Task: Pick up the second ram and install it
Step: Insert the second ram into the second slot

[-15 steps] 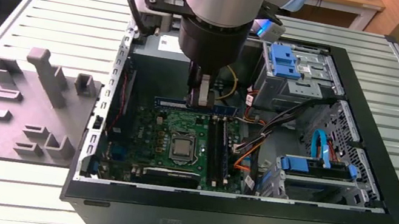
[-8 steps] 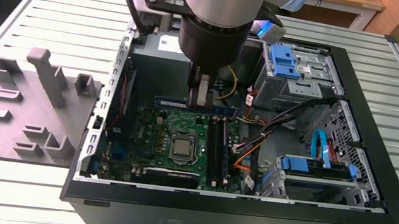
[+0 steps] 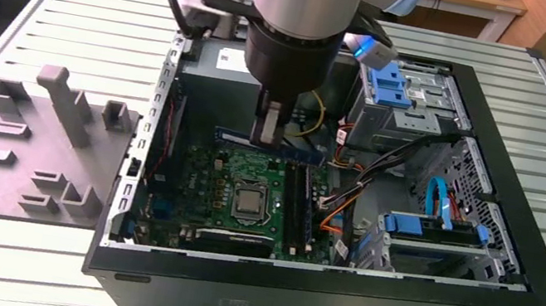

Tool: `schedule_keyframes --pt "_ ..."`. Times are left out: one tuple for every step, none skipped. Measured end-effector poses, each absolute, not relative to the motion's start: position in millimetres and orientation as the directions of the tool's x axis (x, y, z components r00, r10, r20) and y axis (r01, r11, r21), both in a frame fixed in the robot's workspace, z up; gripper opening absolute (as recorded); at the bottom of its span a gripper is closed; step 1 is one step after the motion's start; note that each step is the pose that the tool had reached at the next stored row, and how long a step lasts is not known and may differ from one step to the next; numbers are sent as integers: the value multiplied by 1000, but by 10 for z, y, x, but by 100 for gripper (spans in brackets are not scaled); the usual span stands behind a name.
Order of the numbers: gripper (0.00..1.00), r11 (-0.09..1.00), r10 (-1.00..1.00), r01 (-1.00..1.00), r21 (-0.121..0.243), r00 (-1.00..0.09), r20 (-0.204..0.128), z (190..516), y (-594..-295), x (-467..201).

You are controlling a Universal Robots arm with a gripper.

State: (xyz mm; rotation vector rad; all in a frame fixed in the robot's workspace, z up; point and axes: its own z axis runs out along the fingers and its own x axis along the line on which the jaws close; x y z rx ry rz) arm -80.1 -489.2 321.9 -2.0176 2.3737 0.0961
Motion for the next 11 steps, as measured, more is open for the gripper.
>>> schedule_keyframes --pt "13 179 -982 -983 31 -181 -59 3217 -4892 -801" --pt "13 197 -978 -980 31 -199 -59 3215 -4892 -801" --pt "13 215 -975 -976 31 -216 -59 3213 -4892 -801" --pt "13 232 -971 -972 31 -234 -59 3211 -4892 -801" --pt "13 250 -966 -968 31 -251 -59 3209 -4892 -801" --pt "13 267 -962 -963 31 -268 -59 3208 -4892 -801" --pt "13 284 -957 -958 31 -286 -59 3207 -4892 -801" --pt "13 301 -951 -953 31 -303 -59 3205 -4892 -801" --pt "13 320 -945 -947 31 -321 -59 3204 -4892 -801" --pt "13 337 -939 -941 31 -338 -59 3202 -4892 -801" --pt "13 354 -933 -935 31 -355 -59 3201 -4892 -801"
